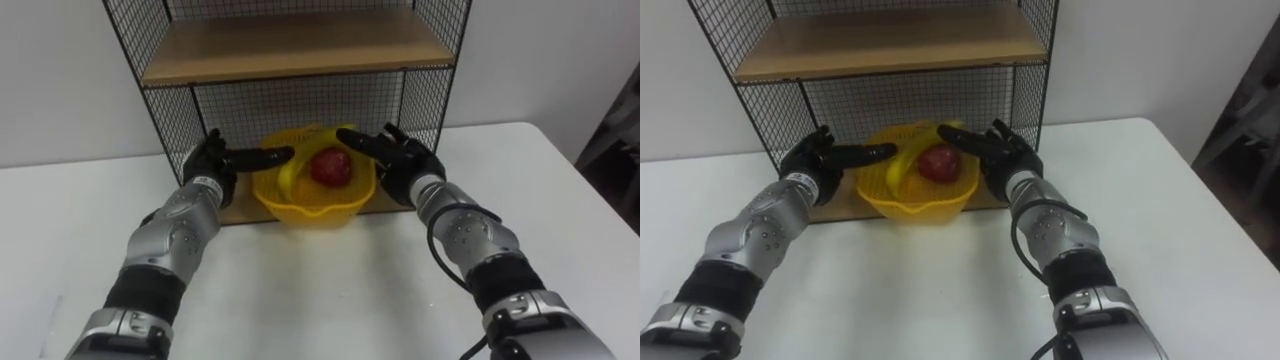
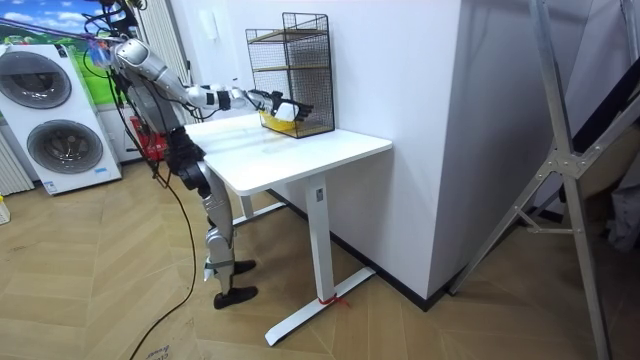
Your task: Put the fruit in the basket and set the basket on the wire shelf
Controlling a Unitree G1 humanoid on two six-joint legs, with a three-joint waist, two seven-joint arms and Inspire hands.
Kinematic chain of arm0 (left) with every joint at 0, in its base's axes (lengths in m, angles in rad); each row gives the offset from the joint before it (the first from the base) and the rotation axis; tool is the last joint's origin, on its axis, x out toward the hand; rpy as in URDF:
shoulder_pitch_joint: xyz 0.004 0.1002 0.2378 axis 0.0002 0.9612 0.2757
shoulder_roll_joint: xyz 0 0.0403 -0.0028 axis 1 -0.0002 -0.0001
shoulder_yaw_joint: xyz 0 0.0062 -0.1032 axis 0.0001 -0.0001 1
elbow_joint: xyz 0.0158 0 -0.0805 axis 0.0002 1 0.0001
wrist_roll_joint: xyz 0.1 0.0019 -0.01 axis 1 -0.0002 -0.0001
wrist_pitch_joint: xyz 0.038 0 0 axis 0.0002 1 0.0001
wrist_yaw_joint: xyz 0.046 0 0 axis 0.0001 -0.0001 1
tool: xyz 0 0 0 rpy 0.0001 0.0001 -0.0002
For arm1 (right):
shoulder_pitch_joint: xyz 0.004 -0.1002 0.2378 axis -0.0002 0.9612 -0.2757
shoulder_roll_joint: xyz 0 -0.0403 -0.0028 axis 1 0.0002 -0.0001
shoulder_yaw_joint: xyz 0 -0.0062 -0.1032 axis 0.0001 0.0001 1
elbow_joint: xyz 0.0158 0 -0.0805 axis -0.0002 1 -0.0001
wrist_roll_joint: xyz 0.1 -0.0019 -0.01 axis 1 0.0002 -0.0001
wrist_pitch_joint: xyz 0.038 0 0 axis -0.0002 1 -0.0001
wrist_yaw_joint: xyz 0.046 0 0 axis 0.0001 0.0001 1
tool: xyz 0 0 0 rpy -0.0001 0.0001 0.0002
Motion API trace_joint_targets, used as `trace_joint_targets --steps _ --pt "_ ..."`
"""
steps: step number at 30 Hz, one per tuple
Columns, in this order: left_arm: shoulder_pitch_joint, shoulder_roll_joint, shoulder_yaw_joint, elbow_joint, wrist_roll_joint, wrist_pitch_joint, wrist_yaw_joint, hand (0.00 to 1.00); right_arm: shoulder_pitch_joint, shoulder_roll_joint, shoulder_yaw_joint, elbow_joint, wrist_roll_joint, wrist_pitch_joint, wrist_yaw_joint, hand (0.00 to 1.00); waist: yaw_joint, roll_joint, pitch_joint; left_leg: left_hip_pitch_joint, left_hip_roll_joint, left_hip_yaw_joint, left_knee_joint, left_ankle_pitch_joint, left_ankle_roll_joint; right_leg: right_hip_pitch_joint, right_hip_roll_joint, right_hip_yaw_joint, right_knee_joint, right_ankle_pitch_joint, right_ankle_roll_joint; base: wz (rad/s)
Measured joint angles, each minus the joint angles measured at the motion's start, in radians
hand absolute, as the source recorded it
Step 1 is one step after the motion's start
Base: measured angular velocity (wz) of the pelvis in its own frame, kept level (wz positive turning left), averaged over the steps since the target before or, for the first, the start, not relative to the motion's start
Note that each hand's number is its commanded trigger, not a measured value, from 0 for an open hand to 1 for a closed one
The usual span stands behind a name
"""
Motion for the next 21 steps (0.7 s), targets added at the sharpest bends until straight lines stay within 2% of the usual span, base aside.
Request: trace_joint_targets --steps 6,9,11,14,17,19,21 --pt "0.018 0.001 -0.001 -0.073 -0.008 0.000 -0.005 0.00 0.003 -0.017 0.009 -0.075 0.001 0.000 0.014 0.00 0.002 -0.001 0.0016 0.002 0.000 0.000 -0.002 0.001 -0.001 0.001 -0.001 -0.002 -0.001 -0.002 -0.003 0.00" --pt "0.019 0.001 -0.001 -0.106 -0.009 0.000 -0.005 0.00 0.026 -0.029 0.010 -0.127 0.001 0.000 0.014 0.00 0.012 -0.009 0.0070 0.002 0.000 0.000 -0.004 0.001 -0.002 0.001 -0.001 -0.001 0.000 -0.002 -0.003 0.00" --pt "0.025 0.004 -0.002 -0.143 -0.009 -0.002 -0.005 0.00 0.054 -0.041 0.010 -0.175 0.001 0.000 0.017 0.00 0.020 -0.019 0.0134 0.002 0.000 -0.002 -0.005 0.002 -0.002 0.001 -0.001 -0.002 -0.001 -0.002 -0.003 0.00" --pt "0.031 0.008 -0.002 -0.174 -0.008 -0.002 -0.004 0.00 0.064 -0.047 0.009 -0.213 -0.001 0.000 0.020 0.00 0.022 -0.026 0.0173 -0.001 0.000 -0.002 -0.004 0.002 -0.002 -0.001 -0.001 -0.004 -0.002 -0.002 -0.003 0.00" --pt "0.043 0.008 -0.001 -0.226 -0.004 -0.002 -0.004 0.00 0.078 -0.046 0.010 -0.265 -0.023 0.000 0.020 0.00 0.023 -0.028 0.0176 -0.005 0.000 -0.002 -0.005 0.002 -0.003 -0.006 0.000 -0.001 -0.001 -0.002 -0.002 -0.01" --pt "0.076 0.005 -0.002 -0.310 0.002 -0.005 -0.007 0.00 0.090 -0.046 0.010 -0.322 -0.058 0.000 0.020 0.00 0.022 -0.029 0.0175 -0.007 0.000 0.001 -0.007 0.003 -0.003 -0.010 0.000 0.002 0.000 0.002 0.003 -0.04" --pt "0.095 0.004 -0.003 -0.336 0.003 -0.007 -0.014 0.00 0.100 -0.044 0.009 -0.356 -0.091 0.000 0.019 0.00 0.020 -0.030 0.0174 -0.003 0.000 0.001 -0.007 0.003 -0.004 -0.006 0.001 0.004 0.000 0.002 0.003 0.00"
